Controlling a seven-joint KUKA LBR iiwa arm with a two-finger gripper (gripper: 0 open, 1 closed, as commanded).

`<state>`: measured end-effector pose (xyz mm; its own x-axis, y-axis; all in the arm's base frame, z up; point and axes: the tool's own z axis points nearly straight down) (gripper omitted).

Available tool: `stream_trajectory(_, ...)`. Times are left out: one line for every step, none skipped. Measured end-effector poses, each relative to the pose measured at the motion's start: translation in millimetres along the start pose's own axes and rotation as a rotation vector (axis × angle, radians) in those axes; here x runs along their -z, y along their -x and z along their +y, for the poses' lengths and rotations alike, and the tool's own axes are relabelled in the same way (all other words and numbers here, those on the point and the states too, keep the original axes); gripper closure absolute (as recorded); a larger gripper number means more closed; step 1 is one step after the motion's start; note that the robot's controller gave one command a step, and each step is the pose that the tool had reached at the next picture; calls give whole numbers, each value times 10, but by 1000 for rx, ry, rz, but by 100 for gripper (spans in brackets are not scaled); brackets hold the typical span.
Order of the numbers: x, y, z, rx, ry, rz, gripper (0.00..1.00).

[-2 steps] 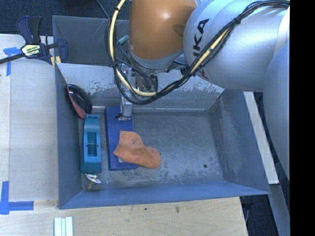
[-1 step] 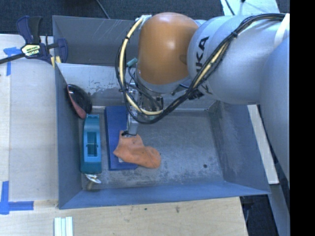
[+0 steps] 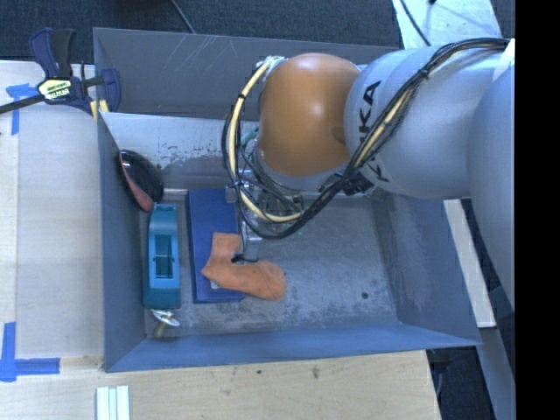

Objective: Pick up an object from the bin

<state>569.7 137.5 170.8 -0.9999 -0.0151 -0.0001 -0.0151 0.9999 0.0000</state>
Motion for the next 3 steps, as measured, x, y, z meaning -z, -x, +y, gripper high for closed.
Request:
stream_trajectory(-546,-82,-151,-12,2,-8,0)
stream_trajectory(-903,-116,-191,17,5,-26,100)
stream_trajectory(-903,-116,-191,17,5,-26,100)
